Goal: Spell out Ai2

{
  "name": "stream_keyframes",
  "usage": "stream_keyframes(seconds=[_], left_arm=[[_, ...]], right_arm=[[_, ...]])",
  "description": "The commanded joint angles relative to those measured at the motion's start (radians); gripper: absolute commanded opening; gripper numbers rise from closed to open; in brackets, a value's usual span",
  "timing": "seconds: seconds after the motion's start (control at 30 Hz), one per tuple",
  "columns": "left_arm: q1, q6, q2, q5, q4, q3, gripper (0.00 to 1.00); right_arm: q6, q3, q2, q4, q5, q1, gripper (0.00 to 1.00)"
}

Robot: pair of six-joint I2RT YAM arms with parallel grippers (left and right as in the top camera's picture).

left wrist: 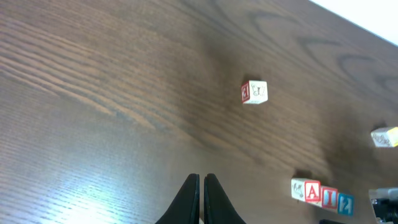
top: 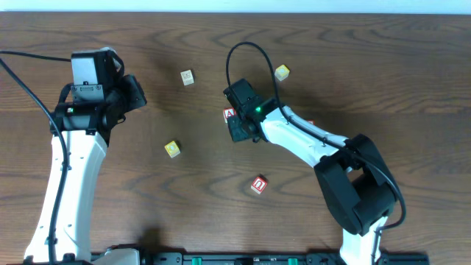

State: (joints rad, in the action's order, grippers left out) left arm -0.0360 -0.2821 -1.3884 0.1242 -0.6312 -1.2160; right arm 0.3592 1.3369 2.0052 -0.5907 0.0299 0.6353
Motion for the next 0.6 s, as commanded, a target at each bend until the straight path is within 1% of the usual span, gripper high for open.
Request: stream_keyframes(seconds=[0.0,0.1,0.17,0.23,0.3,0.37,0.43,0.5,0.57], left_arm=[[-0.004,0.051,0.003,0.0,-0.028,0.004,0.06],[0.003,0.069,0.002,0.002,-0.031,0.035,0.06],[0.013,0.068,-0.003,0.04,0.016,0.088,0.06],[0.031,0.041,-0.02,0.112,0.101,0.161,0.06],[0.059,-0.009,-0.054,0.145,0.212,0.231,0.06],[0.101,-0.058,-0.117,0.175,0.332,0.274,0.06],[0.14,-0.085,-0.188,0.207,0.407,0.275,0.06],[0.178,-0.135,-0.272,0.218,0.489,0.272,0.06],[0.203,-0.169,-0.336,0.232,0.549,0.266,0.06]], right_arm=[[0.013,0.079,-0.066,-0.046,-0.033,0.007,0.01],[-0.002,0.149,-0.166,-0.088,0.014,0.0,0.01],[-0.009,0.166,-0.228,-0.092,0.065,-0.013,0.01],[-0.009,0.167,-0.298,-0.091,0.136,-0.05,0.01],[-0.009,0.167,-0.337,-0.104,0.165,-0.111,0.01],[-0.008,0.167,-0.345,-0.125,0.122,-0.198,0.01],[-0.008,0.16,-0.334,-0.133,0.019,-0.274,0.01],[-0.008,0.148,-0.313,-0.137,-0.045,-0.327,0.01],[-0.008,0.146,-0.287,-0.153,-0.059,-0.348,0.01]])
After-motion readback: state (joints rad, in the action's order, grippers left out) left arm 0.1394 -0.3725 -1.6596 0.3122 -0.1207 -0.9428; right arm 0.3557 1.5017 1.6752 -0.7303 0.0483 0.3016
